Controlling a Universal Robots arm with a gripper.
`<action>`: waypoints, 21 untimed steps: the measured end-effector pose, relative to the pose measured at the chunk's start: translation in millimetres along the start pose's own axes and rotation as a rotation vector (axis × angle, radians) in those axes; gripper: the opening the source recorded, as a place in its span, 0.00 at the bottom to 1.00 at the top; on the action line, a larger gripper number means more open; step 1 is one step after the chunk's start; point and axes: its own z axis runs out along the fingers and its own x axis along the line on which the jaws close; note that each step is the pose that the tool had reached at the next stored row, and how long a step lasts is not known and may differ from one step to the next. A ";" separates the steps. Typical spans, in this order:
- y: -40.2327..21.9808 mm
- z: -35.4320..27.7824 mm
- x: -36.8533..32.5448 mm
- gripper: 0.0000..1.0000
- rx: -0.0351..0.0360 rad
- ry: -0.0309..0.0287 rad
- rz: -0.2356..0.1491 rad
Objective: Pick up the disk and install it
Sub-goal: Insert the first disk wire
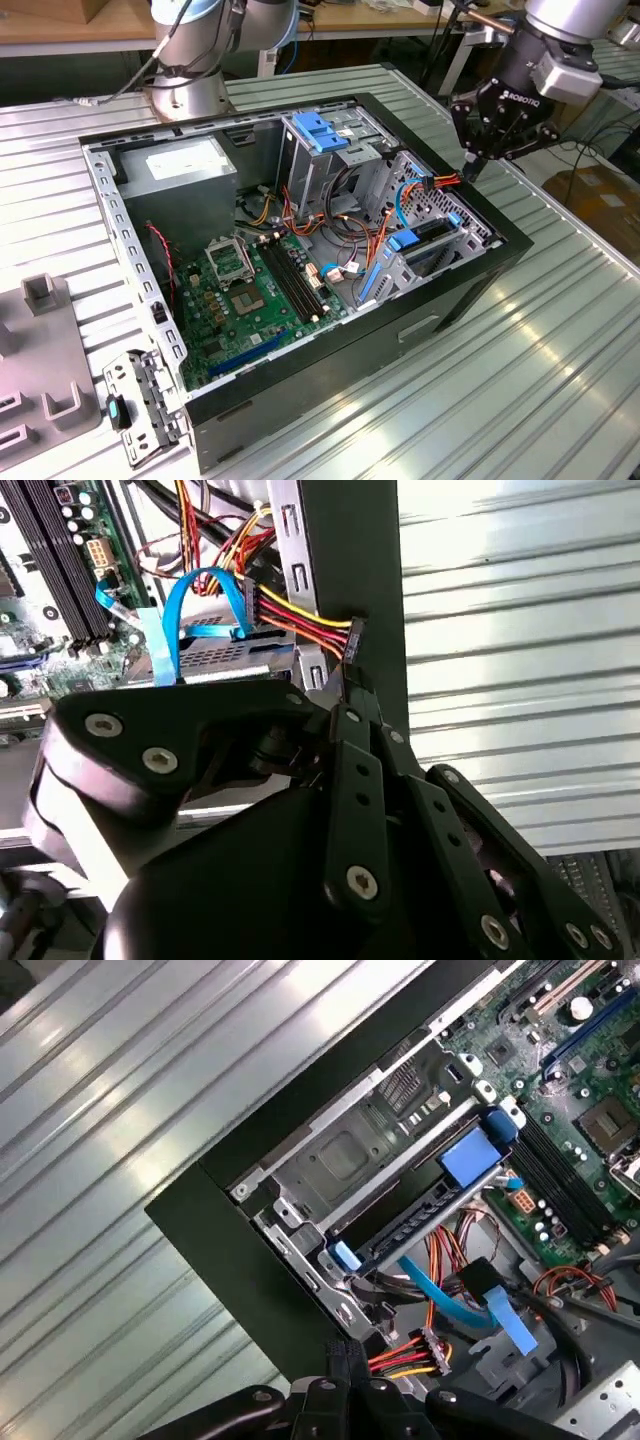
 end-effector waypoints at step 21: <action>-11.3 18.8 -3.9 0.25 0.0100 0.0135 -0.169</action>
